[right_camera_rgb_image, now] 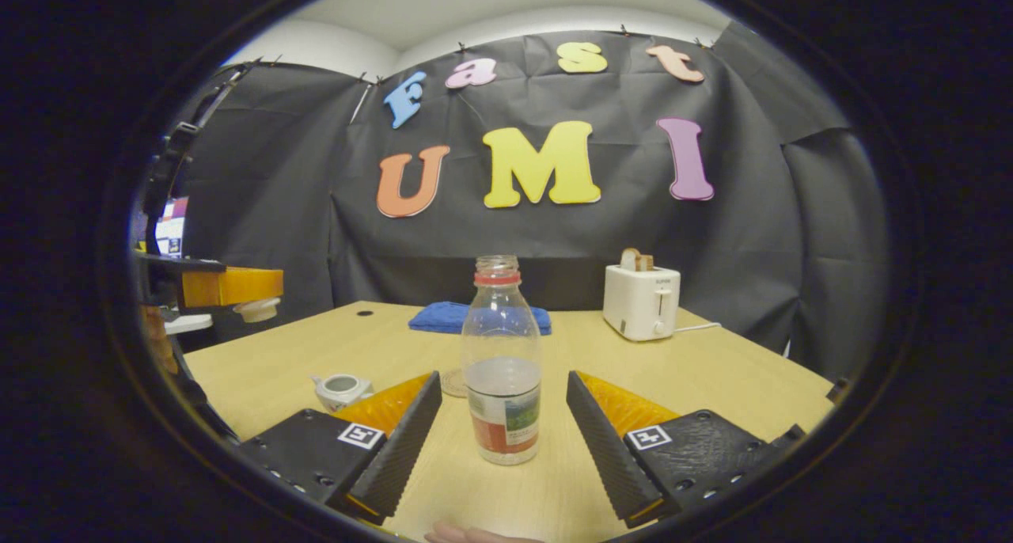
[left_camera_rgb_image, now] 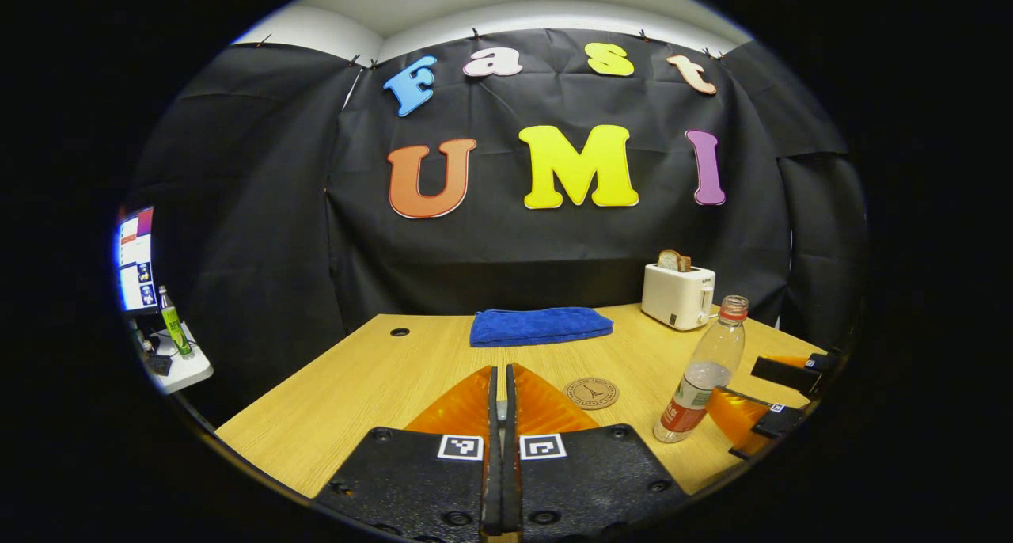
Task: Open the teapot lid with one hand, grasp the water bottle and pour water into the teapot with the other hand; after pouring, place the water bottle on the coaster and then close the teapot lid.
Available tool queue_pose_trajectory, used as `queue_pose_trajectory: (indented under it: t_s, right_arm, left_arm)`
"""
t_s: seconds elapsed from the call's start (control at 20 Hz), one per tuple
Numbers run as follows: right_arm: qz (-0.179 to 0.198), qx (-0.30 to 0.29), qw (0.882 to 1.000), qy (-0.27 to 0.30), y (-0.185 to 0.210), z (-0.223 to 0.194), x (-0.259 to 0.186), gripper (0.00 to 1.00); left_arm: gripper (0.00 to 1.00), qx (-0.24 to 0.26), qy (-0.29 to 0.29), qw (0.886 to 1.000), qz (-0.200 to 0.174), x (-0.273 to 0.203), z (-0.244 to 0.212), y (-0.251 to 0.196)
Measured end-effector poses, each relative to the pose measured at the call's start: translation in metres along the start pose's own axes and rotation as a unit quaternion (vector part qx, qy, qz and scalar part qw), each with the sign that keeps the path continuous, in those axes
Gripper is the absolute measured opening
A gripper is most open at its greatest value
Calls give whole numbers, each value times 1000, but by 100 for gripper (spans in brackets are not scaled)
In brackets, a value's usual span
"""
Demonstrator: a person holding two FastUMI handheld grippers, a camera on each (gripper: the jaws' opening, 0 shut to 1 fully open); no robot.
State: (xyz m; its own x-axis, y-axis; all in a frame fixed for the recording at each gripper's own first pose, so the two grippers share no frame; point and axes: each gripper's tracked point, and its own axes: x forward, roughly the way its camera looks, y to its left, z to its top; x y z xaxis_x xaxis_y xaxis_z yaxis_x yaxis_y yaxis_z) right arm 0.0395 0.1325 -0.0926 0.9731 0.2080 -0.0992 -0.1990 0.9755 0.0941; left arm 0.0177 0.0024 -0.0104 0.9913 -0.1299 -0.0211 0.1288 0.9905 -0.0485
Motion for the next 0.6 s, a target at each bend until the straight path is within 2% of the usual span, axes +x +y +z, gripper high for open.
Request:
queue_pose_trajectory:
  t_s: [0.25, 0.4, 0.45, 0.6]
  right_arm:
    - [-6, -21, 1000, 3, 9, 2, 33, 95]
    - [-28, -40, 999, 8, 7, 0, 44, 96]
    - [-32, -40, 999, 10, 8, 0, 44, 94]
    - [-37, -45, 998, 16, 9, 2, 50, 74]
  left_arm:
    - [3, 3, -6, 1000, -13, -8, 6, 0]
    - [2, -4, 4, 1000, -13, -5, 3, 6]
    - [3, -8, 7, 1000, -10, -5, 1, 14]
    - [3, -18, 18, 1000, -5, -3, -5, 27]
